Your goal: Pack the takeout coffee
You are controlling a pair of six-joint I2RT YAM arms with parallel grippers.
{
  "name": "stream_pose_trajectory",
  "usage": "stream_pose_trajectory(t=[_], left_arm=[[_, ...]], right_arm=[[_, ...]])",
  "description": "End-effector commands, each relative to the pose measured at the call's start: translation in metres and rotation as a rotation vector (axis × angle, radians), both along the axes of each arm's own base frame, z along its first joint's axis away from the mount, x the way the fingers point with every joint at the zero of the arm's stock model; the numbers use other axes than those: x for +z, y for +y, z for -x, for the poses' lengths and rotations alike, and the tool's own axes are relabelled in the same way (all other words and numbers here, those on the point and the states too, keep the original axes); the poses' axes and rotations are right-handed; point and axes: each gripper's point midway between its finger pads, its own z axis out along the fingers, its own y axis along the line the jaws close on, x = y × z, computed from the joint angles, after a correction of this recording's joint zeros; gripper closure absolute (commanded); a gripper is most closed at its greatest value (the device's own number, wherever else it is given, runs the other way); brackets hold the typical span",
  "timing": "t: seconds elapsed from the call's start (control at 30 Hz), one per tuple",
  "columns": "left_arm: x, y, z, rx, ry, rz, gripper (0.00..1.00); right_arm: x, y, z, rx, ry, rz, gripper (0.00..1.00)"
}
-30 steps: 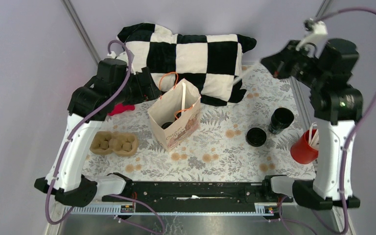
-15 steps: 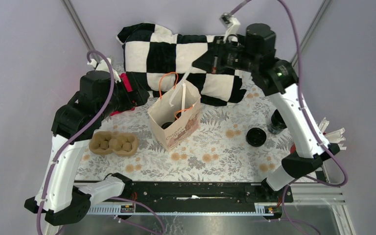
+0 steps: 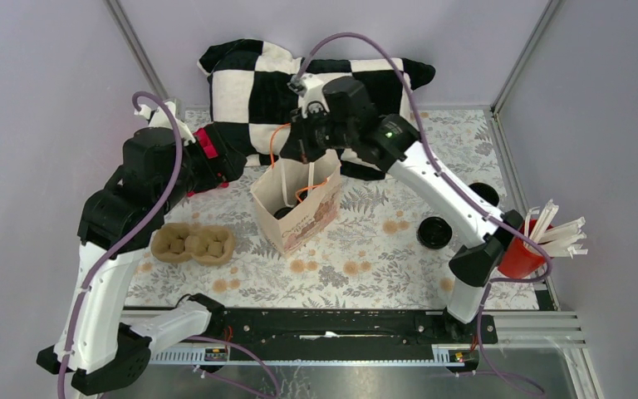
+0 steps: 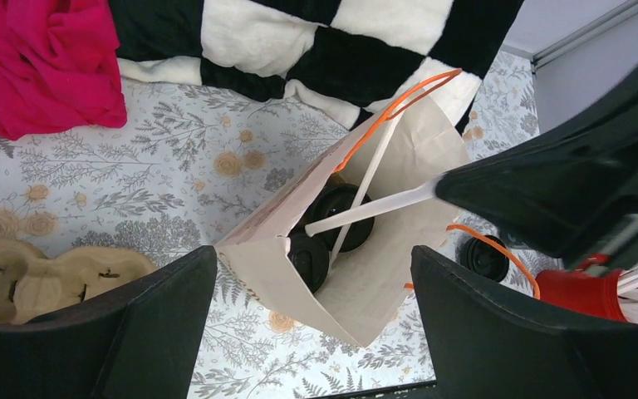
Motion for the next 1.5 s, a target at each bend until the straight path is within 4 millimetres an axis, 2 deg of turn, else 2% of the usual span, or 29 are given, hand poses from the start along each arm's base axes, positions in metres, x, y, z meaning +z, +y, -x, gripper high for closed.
stream_pose_trajectory(t=[0.0,0.1,0.2,0.37,0.57,0.7,0.77,0.8,0.87,0.97,1.07,1.17,1.3,1.47], left_arm=[[0.012,0.004,-0.005,0.027,-0.065,0.021,0.1],[0.011,0.004,-0.003,0.027,-0.067,0.023,0.1],[0.011,0.005,-0.003,0.027,-0.069,0.02,0.1],[0.01,0.005,-0.002,0.02,-0.072,0.01,0.1],[0.013,0.005,-0.001,0.003,-0.081,-0.009,0.09],[0.016,0.01,0.002,0.014,-0.092,-0.02,0.09],[0.017,0.012,0.003,0.018,-0.097,-0.021,0.09],[0.017,0.012,0.003,0.019,-0.097,-0.02,0.09],[0.018,0.012,0.003,0.019,-0.099,-0.017,0.09],[0.023,0.013,0.002,0.032,-0.112,-0.011,0.09],[0.03,0.014,0.0,0.041,-0.13,-0.011,0.09],[0.037,0.014,-0.005,0.047,-0.145,-0.009,0.09],[0.052,0.011,-0.009,0.042,-0.173,0.008,0.07],[0.08,0.007,-0.014,0.036,-0.225,0.028,0.04]], right_arm=[[0.003,0.013,0.003,0.005,-0.06,0.017,1.0],[0.002,0.014,0.0,-0.052,-0.093,0.039,1.0],[0.011,0.004,-0.012,-0.144,-0.162,0.056,1.0],[0.017,-0.005,-0.022,-0.184,-0.261,0.092,1.0],[0.003,0.007,-0.027,-0.173,-0.319,-0.009,1.0],[-0.023,0.013,-0.031,-0.181,-0.294,-0.011,1.0],[-0.036,0.013,-0.033,-0.194,-0.276,0.004,0.75],[-0.037,0.011,-0.034,-0.202,-0.271,0.018,0.68],[-0.024,0.004,-0.033,-0.221,-0.26,0.053,0.58],[0.009,-0.018,-0.027,-0.282,-0.239,0.072,0.39],[0.038,-0.051,-0.016,-0.354,-0.234,0.085,0.17],[0.056,-0.088,0.0,-0.422,-0.226,0.114,0.01],[0.065,-0.139,0.024,-0.49,-0.223,0.17,0.0],[0.082,-0.216,0.056,-0.62,-0.24,0.233,0.0]])
